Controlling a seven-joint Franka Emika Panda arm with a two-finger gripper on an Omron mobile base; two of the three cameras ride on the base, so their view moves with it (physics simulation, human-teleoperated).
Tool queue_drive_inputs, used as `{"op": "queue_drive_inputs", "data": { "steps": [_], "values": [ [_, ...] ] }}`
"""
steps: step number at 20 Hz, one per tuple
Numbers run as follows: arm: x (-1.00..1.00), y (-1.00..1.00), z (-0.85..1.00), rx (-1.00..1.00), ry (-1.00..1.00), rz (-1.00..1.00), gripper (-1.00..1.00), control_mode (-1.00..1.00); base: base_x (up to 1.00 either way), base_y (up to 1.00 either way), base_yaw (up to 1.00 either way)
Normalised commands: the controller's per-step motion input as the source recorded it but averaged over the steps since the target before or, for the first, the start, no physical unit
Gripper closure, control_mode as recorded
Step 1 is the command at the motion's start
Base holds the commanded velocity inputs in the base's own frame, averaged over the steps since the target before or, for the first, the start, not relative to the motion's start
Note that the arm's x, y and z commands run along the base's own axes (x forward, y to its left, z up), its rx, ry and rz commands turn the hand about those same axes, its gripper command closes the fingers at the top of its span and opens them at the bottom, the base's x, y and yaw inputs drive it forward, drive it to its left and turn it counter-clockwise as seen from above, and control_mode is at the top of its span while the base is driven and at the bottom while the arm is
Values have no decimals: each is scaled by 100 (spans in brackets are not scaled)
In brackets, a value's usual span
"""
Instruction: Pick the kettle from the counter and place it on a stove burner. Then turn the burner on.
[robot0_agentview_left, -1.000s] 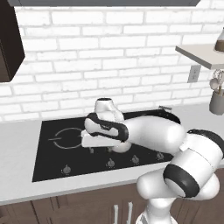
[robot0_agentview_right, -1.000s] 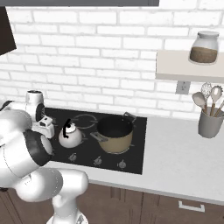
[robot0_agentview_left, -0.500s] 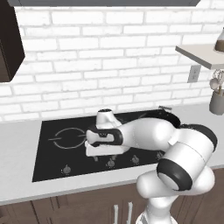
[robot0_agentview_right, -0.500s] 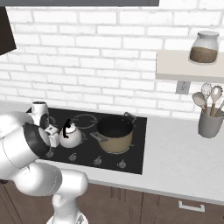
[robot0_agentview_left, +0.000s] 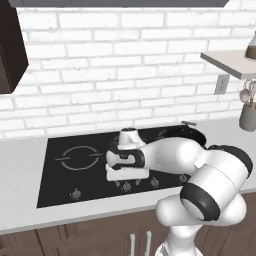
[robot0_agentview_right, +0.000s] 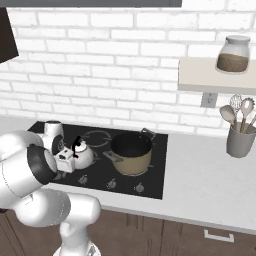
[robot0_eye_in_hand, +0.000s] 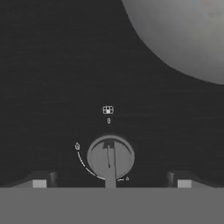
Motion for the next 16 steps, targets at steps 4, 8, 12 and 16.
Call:
{"op": "queue_drive_inputs", "data": {
  "steps": [4, 8, 12, 16],
  "values": [
    [0, 9, -31, -3, -5, 0, -100, -100, 0, 0, 0],
    [0, 2, -11, -3, -10, 0, -100, -100, 0, 0, 0],
    [0, 0, -1, 0, -1, 0, 100, -100, 0, 0, 0],
    [0, 0, 0, 0, -1, 0, 100, -100, 0, 0, 0]
  ]
}}
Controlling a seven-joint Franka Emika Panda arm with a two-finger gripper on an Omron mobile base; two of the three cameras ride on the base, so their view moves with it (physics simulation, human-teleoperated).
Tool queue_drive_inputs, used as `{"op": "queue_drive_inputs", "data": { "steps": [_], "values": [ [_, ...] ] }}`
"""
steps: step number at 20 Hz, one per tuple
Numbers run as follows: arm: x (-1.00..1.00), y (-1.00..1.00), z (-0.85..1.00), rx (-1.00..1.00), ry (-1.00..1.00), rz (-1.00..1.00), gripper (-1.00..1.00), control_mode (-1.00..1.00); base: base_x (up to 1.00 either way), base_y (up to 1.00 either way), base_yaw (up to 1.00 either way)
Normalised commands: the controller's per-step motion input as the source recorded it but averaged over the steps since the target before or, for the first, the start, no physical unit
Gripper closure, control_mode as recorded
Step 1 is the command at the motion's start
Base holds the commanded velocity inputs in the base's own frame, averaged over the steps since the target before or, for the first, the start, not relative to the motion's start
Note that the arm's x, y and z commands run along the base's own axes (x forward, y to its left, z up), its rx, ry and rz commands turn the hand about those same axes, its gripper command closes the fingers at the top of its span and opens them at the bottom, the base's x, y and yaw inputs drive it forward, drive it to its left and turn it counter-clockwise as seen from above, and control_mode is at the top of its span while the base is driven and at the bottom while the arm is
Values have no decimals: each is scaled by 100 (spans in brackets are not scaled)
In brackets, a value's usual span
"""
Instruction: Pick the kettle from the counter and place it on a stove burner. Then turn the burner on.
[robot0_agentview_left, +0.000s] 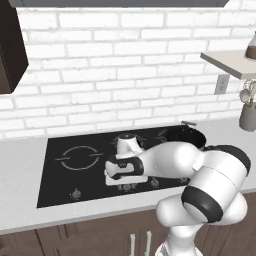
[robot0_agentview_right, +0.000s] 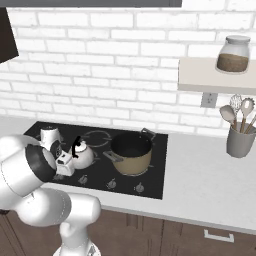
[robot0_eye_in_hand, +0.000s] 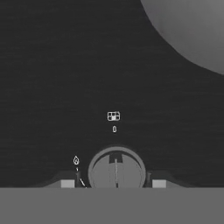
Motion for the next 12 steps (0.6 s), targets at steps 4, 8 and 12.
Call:
{"op": "queue_drive_inputs", "data": {
  "steps": [4, 8, 12],
  "values": [
    [-14, 0, 0, 0, -7, 5, 100, -100, 0, 0, 0],
    [-46, 0, 0, -9, -5, 41, 100, -100, 0, 0, 0],
    [-45, 0, 0, -11, -5, 50, 100, -100, 0, 0, 0]
  ]
}}
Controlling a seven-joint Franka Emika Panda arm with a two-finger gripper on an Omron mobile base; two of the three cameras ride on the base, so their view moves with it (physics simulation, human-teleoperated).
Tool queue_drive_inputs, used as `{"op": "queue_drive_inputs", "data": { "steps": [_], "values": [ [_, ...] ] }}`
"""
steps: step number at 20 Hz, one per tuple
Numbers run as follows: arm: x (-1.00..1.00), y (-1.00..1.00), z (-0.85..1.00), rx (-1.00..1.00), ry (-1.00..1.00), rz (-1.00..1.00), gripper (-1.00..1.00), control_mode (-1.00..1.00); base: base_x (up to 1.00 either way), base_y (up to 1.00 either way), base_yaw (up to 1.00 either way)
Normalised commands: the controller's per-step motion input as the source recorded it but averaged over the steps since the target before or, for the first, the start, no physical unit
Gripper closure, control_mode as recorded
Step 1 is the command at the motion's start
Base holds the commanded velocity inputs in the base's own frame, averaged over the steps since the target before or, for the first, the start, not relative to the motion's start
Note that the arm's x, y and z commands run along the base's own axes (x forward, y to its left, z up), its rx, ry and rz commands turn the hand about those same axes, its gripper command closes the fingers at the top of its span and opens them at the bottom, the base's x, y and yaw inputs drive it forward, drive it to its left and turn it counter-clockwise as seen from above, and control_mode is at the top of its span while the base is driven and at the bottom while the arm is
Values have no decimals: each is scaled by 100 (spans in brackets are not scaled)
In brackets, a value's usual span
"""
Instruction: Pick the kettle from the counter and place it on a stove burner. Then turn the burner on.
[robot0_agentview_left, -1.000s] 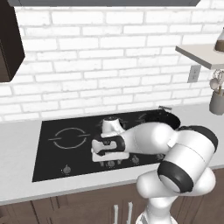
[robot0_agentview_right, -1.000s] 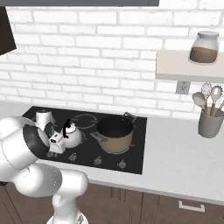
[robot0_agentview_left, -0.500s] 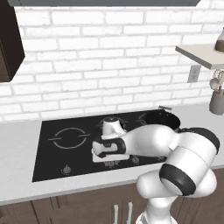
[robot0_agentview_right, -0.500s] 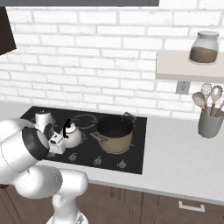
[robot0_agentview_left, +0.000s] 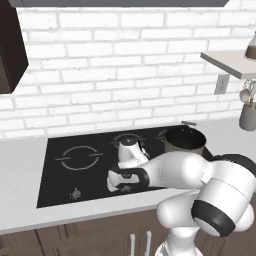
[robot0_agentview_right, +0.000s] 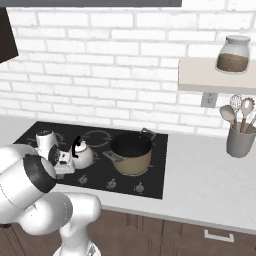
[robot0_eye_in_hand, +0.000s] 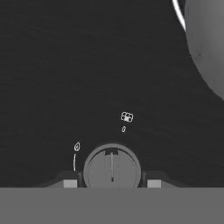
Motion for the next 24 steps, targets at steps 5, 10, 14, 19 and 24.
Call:
{"op": "queue_drive_inputs", "data": {
  "steps": [5, 10, 14, 19, 24],
  "values": [
    [-40, 2, 0, -12, -5, 50, 100, -100, 0, 0, 0],
    [-35, 7, 0, -13, -3, 47, 100, -100, 0, 0, 0],
    [-13, 9, 0, -12, -1, 38, -100, -100, 0, 0, 0],
    [0, 0, 1, 0, -1, 1, -100, -100, 0, 0, 0],
    [-7, 0, 64, 0, -23, 0, -100, -100, 0, 0, 0]
  ]
}}
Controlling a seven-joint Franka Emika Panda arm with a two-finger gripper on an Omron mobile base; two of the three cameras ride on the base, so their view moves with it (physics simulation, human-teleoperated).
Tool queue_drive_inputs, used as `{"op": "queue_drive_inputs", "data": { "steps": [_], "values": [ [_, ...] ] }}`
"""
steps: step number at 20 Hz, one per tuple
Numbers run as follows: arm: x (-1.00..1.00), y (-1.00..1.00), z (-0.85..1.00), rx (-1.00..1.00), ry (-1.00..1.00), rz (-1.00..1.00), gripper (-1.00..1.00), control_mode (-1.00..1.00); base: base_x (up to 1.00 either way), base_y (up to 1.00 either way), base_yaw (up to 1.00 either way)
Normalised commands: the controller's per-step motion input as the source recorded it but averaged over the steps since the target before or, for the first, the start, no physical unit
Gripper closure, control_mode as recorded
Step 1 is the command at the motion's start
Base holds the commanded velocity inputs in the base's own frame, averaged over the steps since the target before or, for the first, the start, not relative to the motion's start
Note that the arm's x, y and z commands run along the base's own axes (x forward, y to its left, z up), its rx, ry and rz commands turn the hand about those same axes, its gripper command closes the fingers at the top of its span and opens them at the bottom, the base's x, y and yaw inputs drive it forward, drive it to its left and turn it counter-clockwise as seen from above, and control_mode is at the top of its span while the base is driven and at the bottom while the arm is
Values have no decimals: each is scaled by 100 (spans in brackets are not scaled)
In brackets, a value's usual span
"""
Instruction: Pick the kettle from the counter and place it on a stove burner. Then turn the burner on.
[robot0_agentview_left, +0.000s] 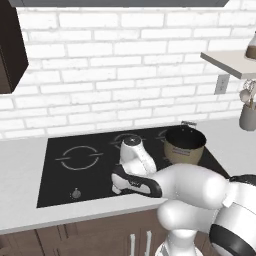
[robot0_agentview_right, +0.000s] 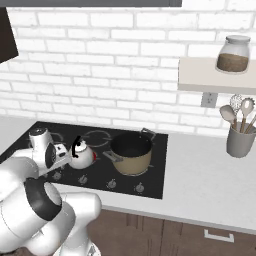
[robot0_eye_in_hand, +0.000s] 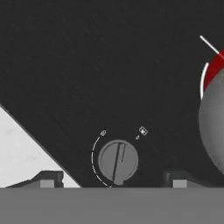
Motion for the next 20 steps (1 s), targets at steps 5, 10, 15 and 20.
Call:
{"op": "queue_drive_inputs", "data": {
  "steps": [5, 10, 15, 20],
  "values": [
    [-14, -2, 100, 0, -39, 0, -100, -100, 0, 0, 0],
    [-83, -82, 86, 9, -48, 0, -100, -100, 0, 0, 0],
    [-100, -100, 55, 22, -47, -3, -100, -100, 0, 0, 0],
    [-100, -100, 62, 28, -50, 0, -100, -100, 0, 0, 0]
  ]
}}
